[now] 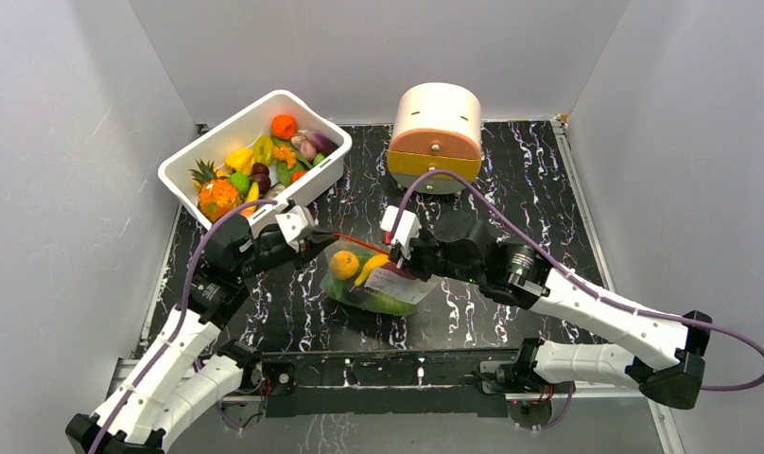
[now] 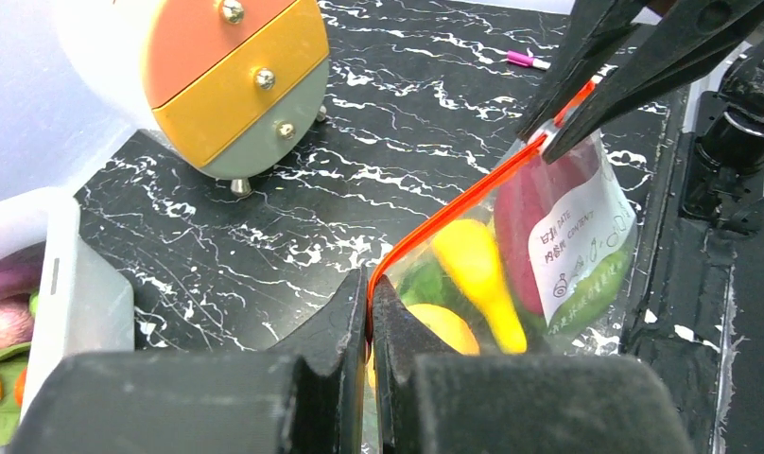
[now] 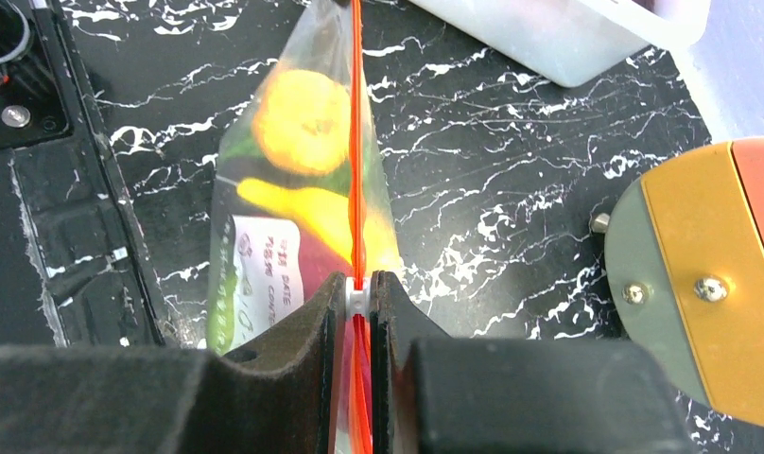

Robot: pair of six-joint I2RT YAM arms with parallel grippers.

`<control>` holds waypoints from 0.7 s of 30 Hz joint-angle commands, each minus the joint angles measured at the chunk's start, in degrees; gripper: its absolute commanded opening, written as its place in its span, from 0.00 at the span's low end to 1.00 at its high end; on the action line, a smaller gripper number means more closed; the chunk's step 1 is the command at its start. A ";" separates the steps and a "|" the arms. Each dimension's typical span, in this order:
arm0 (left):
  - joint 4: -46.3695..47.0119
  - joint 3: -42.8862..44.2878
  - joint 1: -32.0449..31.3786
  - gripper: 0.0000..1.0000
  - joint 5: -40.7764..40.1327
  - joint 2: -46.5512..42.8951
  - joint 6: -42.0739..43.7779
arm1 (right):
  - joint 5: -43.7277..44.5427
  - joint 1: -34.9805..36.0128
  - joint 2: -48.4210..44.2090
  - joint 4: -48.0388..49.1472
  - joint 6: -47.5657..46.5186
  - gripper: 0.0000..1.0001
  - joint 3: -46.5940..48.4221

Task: Place the food in the zip-top bag and seal the zipper
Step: Zip the zipper food storage bag at the center of the board.

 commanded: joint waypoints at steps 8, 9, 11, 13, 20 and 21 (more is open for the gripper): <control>0.60 2.41 0.84 0.00 -10.30 -3.72 1.45 | 5.78 -0.44 -5.62 -8.01 1.50 0.00 2.05; 0.39 2.35 0.84 0.00 -10.67 -3.85 1.57 | 6.07 -0.42 -5.86 -8.68 1.50 0.00 2.12; -0.27 2.62 0.84 0.00 -11.49 -4.09 2.01 | 6.79 -0.42 -6.48 -9.67 1.76 0.00 2.10; -0.93 2.63 0.84 0.00 -12.55 -4.34 2.42 | 7.25 -0.51 -7.24 -10.25 1.96 0.00 1.97; -1.44 2.69 0.84 0.00 -16.90 -5.73 2.52 | 9.26 -0.51 -8.03 -13.42 3.17 0.00 2.58; -1.53 2.60 0.84 0.00 -17.43 -5.98 2.42 | 9.69 -0.51 -8.12 -13.83 3.23 0.00 2.58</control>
